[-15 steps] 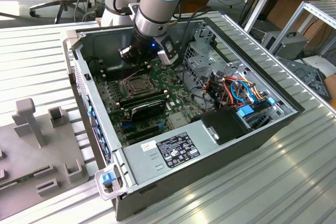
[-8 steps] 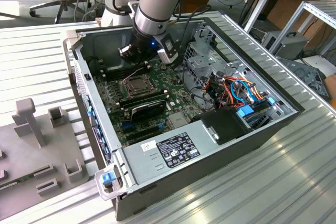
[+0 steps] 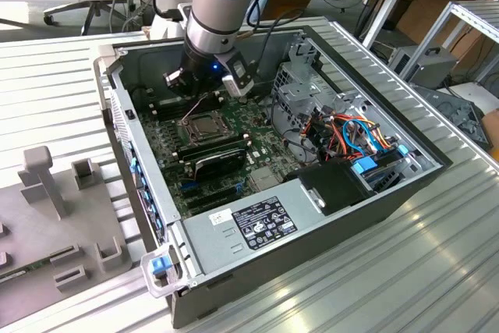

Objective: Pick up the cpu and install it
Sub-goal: 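Install the first cpu locking lever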

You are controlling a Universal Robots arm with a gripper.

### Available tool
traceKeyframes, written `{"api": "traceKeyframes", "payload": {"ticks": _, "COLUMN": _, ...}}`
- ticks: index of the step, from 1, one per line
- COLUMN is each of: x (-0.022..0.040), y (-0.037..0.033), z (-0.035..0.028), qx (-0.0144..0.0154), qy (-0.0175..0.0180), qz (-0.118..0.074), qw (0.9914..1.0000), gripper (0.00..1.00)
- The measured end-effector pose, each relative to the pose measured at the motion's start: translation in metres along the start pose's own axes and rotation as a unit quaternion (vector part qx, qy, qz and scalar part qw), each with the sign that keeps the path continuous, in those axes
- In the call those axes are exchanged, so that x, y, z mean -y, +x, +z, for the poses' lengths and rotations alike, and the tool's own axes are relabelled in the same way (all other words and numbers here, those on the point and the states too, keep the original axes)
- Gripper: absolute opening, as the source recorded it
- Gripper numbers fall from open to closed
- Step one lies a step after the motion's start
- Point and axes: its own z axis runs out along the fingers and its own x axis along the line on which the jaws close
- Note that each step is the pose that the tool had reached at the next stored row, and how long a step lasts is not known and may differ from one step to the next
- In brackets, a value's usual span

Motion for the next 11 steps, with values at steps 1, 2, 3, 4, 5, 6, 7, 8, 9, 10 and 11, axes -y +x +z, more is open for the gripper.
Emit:
{"api": "traceKeyframes", "payload": {"ticks": 1, "x": 0.0, "y": 0.0002, "z": -0.0004, "qx": 0.0002, "qy": 0.0001, "qz": 0.0, "qw": 1.0, "gripper": 0.11}}
{"api": "traceKeyframes", "payload": {"ticks": 2, "x": -0.0002, "y": 0.0003, "z": -0.0014, "qx": 0.0006, "qy": 0.0001, "qz": 0.0, "qw": 1.0, "gripper": 0.11}}
{"api": "traceKeyframes", "payload": {"ticks": 3, "x": -0.0009, "y": 0.0004, "z": -0.004, "qx": 0.0011, "qy": 0.0, "qz": 0.0, "qw": 1.0, "gripper": 0.11}}
{"api": "traceKeyframes", "payload": {"ticks": 4, "x": -0.0016, "y": 0.0005, "z": -0.0067, "qx": 0.0017, "qy": 0.0, "qz": 0.0, "qw": 1.0, "gripper": 0.11}}
{"api": "traceKeyframes", "payload": {"ticks": 5, "x": -0.002, "y": 0.0006, "z": -0.0086, "qx": 0.0021, "qy": 0.0, "qz": -0.001, "qw": 1.0, "gripper": 0.11}}
{"api": "traceKeyframes", "payload": {"ticks": 6, "x": -0.0023, "y": 0.0007, "z": -0.0097, "qx": 0.0023, "qy": 0.0001, "qz": -0.001, "qw": 1.0, "gripper": 0.11}}
{"api": "traceKeyframes", "payload": {"ticks": 7, "x": -0.0025, "y": 0.0011, "z": -0.0104, "qx": 0.0028, "qy": 0.0001, "qz": -0.001, "qw": 1.0, "gripper": 0.11}}
{"api": "traceKeyframes", "payload": {"ticks": 8, "x": -0.0025, "y": 0.0023, "z": -0.0105, "qx": 0.0038, "qy": 0.0, "qz": -0.001, "qw": 0.99999, "gripper": 0.11}}
{"api": "traceKeyframes", "payload": {"ticks": 9, "x": -0.0025, "y": 0.0039, "z": -0.0105, "qx": 0.0047, "qy": 0.0001, "qz": -0.001, "qw": 0.99999, "gripper": 0.11}}
{"api": "traceKeyframes", "payload": {"ticks": 10, "x": -0.0026, "y": 0.0062, "z": -0.0105, "qx": 0.0057, "qy": 0.0002, "qz": -0.001, "qw": 0.99998, "gripper": 0.11}}
{"api": "traceKeyframes", "payload": {"ticks": 11, "x": -0.0027, "y": 0.0087, "z": -0.0104, "qx": 0.0067, "qy": 0.0002, "qz": -0.002, "qw": 0.99998, "gripper": 0.11}}
